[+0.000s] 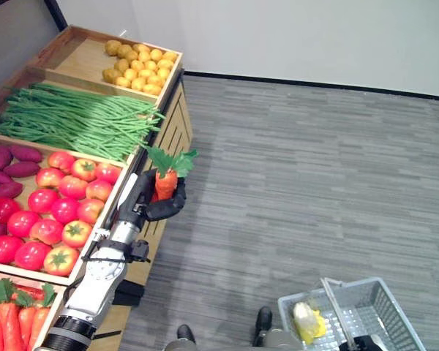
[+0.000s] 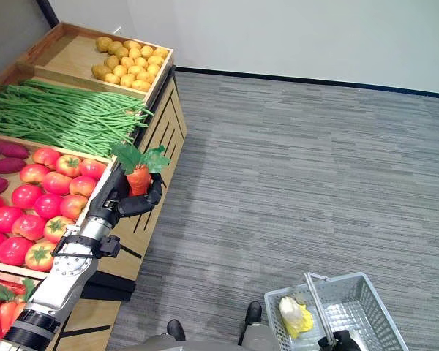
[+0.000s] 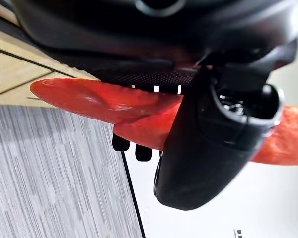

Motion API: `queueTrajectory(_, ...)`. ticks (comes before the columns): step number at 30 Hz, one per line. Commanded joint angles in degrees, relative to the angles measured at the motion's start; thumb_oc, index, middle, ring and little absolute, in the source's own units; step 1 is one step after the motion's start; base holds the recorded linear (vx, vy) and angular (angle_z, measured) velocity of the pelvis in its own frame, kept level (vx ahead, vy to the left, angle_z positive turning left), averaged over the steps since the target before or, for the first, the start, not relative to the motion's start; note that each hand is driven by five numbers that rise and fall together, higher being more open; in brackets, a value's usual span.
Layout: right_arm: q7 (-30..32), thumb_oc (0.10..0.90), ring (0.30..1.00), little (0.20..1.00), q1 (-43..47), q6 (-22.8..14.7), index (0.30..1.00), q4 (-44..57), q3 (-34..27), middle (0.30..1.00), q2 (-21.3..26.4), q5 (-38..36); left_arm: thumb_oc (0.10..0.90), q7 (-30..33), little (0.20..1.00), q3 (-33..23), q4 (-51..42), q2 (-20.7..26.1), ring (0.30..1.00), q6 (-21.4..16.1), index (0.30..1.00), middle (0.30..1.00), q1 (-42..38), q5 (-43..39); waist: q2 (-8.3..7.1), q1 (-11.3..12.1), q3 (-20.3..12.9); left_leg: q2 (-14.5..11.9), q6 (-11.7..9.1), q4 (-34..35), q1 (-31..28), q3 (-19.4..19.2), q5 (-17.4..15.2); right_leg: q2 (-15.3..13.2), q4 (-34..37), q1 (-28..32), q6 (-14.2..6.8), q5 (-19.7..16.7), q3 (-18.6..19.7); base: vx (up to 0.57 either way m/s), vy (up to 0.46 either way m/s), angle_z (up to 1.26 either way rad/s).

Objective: Get the vegetables into the basket

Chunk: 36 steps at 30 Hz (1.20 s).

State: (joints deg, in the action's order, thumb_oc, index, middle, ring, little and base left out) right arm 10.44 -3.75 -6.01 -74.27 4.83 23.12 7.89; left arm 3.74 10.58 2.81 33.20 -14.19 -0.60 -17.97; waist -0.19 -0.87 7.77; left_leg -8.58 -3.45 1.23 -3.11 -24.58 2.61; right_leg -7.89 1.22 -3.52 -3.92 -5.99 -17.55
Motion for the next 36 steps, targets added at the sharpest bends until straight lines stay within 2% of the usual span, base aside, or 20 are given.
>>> queueTrajectory(1, 2.23, 0.4, 0.3, 0.3, 1.08, -0.99, 0.3, -1.52, -0.69, 0.3, 1.86, -2.89, 0.4, 0.76, 0.3, -2.83, -5.41, 1.61, 0.3, -6.05, 0.3, 0.3, -5.46, 0.29, -2.2, -0.06, -0.88, 0.63, -2.76, -7.73, 5.95, 2.3, 1.1, -3.63, -2.37, 4.93, -5.07, 3.84, 1.48, -0.07, -0.328, 0.07)
queueTrajectory(2, 2.35, 0.4, 0.3, 0.3, 1.14, -1.13, 0.3, -1.56, -0.68, 0.3, 2.43, -3.07, 0.4, 0.58, 0.3, -2.37, -5.51, 1.38, 0.3, -5.92, 0.3, 0.3, -6.03, -0.16, -1.91, 0.03, 0.18, -2.13, -4.77, -14.23, 8.39, 3.68, 3.85, -2.24, -2.02, 5.73, -3.46, 4.81, 2.06, -0.06, -0.223, 0.02)
queueTrajectory(3, 2.22, 0.4, 0.3, 0.3, 1.54, -1.3, 0.3, -0.97, -0.07, 0.3, 3.29, -3.17, 0.4, 0.69, 0.3, -2.07, -5.35, 1.29, 0.3, -5.88, 0.3, 0.3, -6.11, 0.33, -1.93, 0.86, 1.17, -1.54, -5.46, -17.48, 9.82, 10.49, 5.24, -1.56, -1.77, 5.86, -2.86, 5.03, 3.95, -0.07, -0.219, -0.32)
queueTrajectory(4, 2.21, 0.4, 0.3, 0.3, 1.58, -1.3, 0.3, -0.97, -0.08, 0.3, 3.3, -3.17, 0.4, 0.69, 0.3, -2.08, -5.33, 1.28, 0.3, -5.89, 0.3, 0.3, -6.16, 0.34, -1.94, 0.79, 1.09, -1.49, -5.41, -17.36, 9.98, 10.53, 5.43, -1.59, -1.71, 5.71, -2.84, 4.89, 3.89, 0.03, -0.032, -0.54)
queueTrajectory(5, 2.47, 0.4, 0.3, 0.3, 2.11, -1.21, 0.3, -1.72, 0.07, 0.3, 4.08, -3.48, 0.4, 1.36, 0.3, -2.04, -5.18, 0.62, 0.3, -5.67, 0.3, 0.3, -5.43, 0.37, -1.75, 2.51, 0.5, 2.24, -4.0, -9.42, 9.51, 20.81, 2.63, -1.85, -1.65, 5.19, -3.61, 4.72, 6.23, 0.1, 0.056, -0.67)
queueTrajectory(6, 2.7, 0.4, 0.3, 0.3, 2.09, -1.34, 0.3, -1.89, 0.0, 0.3, 4.4, -3.6, 0.4, 1.75, 0.3, -2.01, -5.22, 0.72, 0.3, -5.87, 0.3, 0.3, -5.29, 0.51, -1.8, 2.8, 0.26, 2.28, -3.7, -7.38, 9.89, 23.41, 2.24, -1.89, -1.95, 4.98, -3.85, 4.81, 7.17, 0.1, 0.056, -0.62)
queueTrajectory(9, 2.13, 0.4, 0.3, 0.3, 1.69, -1.27, 0.3, -2.0, 0.07, 0.3, 4.56, -3.53, 0.4, 1.56, 0.3, -1.71, -4.93, 0.99, 0.3, -5.85, 0.3, 0.3, -5.19, 0.21, -1.5, 2.38, -0.08, 1.91, -2.87, -5.19, 9.13, 23.26, 1.19, -2.4, -3.26, 4.5, -4.31, 5.24, 7.67, 0.07, 0.098, -0.45)
queueTrajectory(10, 2.09, 0.4, 0.3, 0.3, 1.46, -1.49, 0.3, -2.17, 0.06, 0.3, 4.28, -3.32, 0.4, 1.33, 0.3, -0.75, -4.9, 1.4, 0.3, -5.79, 0.3, 0.3, -5.91, 1.04, -1.36, 2.0, -0.76, 2.72, -2.03, -2.76, 8.08, 22.54, 1.31, -3.01, -3.5, 4.23, -4.9, 4.88, 8.28, 0.05, 0.105, -0.37)
queueTrajectory(11, 2.09, 0.4, 0.3, 0.3, 1.46, -1.49, 0.3, -2.17, 0.06, 0.3, 4.28, -3.32, 0.4, 1.33, 0.3, -0.74, -4.9, 1.4, 0.3, -5.79, 0.3, 0.3, -5.92, 1.04, -1.37, 2.03, -0.75, 2.72, -2.03, -2.72, 8.05, 22.51, 1.33, -3.02, -3.51, 4.23, -4.9, 4.89, 8.3, 0.11, 0.239, -0.37)
queueTrajectory(13, 1.9, 0.4, 0.3, 0.3, 1.48, -1.17, 0.3, -2.9, -0.24, 0.3, 3.83, -2.92, 0.4, 0.67, 0.3, -0.49, -5.61, 2.25, 0.3, -5.97, 0.3, 0.3, -5.28, 1.51, -1.62, 1.53, -1.71, 4.12, -1.11, -0.11, 6.02, 19.82, 1.09, -4.47, -3.53, 3.52, -6.05, 3.41, 9.78, 0.09, 0.199, -0.42)
queueTrajectory(19, 1.95, 0.4, 0.3, 0.3, 2.67, -1.34, 0.3, -3.16, 0.12, 0.3, 3.17, -3.14, 0.4, 0.18, 0.3, -1.17, -5.1, 3.24, 0.3, -6.19, 0.3, 0.3, -4.0, 1.28, -2.56, 2.11, -2.66, 4.69, -0.34, 3.17, 3.52, 16.84, 1.53, -5.57, -2.53, 2.19, -7.48, 0.57, 11.78, 0.04, 0.095, -0.37)
queueTrajectory(24, 1.64, 0.4, 0.3, 0.3, 2.2, -1.33, 0.3, -4.46, -1.06, 0.3, 4.04, -4.09, 0.4, -0.35, 0.3, -1.63, -5.67, 3.51, 0.3, -5.96, 0.3, 0.3, -3.19, 0.93, -3.02, 2.04, -3.47, 4.41, -0.6, 3.65, 2.55, 16.79, 1.61, -5.49, -1.08, 3.09, -7.65, 0.34, 11.29, 0.02, 0.001, -0.08)
queueTrajectory(31, 1.62, 0.4, 0.3, 0.3, 2.28, -0.29, 0.3, -7.31, -3.91, 0.3, 10.88, -2.97, 0.4, -1.46, 0.3, -1.66, -7.15, 5.76, 0.3, -5.4, 0.3, 0.3, -3.18, 0.74, -3.21, 2.18, -4.2, 3.12, -1.93, 3.77, 2.48, 17.92, 2.41, -4.47, 1.43, 5.12, -7.16, 1.0, 9.44, -0.01, -0.059, 0.06)
queueTrajectory(32, 1.66, 0.4, 0.3, 0.3, 2.41, -0.22, 0.3, -7.48, -4.41, 0.3, 13.21, -2.48, 0.4, -1.74, 0.3, -1.24, -7.07, 6.24, 0.3, -5.3, 0.3, 0.3, -3.53, 0.73, -3.32, 2.18, -4.28, 3.0, -2.13, 3.77, 2.54, 18.15, 2.62, -4.27, 1.56, 5.34, -7.09, 1.03, 9.15, -0.02, -0.103, 0.19)
queueTrajectory(33, 1.49, 0.4, 0.3, 0.3, 4.35, -0.01, 0.3, -8.34, -4.77, 0.3, 17.74, -1.33, 0.4, -2.83, 0.3, 0.25, -7.73, 7.41, 0.3, -5.48, 0.3, 0.3, -4.5, -0.09, -3.27, 2.41, -4.42, 2.66, -2.42, 3.77, 2.52, 18.83, 2.81, -3.9, 2.0, 6.05, -6.9, 1.07, 8.42, -0.02, -0.09, 0.21)
queueTrajectory(36, 1.33, 0.4, 0.3, 0.3, 7.23, -0.56, 0.3, -6.36, -3.75, 0.3, 21.69, -0.39, 0.4, -3.73, 0.3, 1.77, -8.42, 8.47, 0.3, -5.51, 0.3, 0.3, -5.23, -0.37, -3.31, 2.38, -4.75, 2.42, -2.67, 3.77, 2.6, 18.88, 2.88, -3.76, 2.75, 6.42, -6.9, 0.74, 8.21, -0.01, -0.039, 0.11)
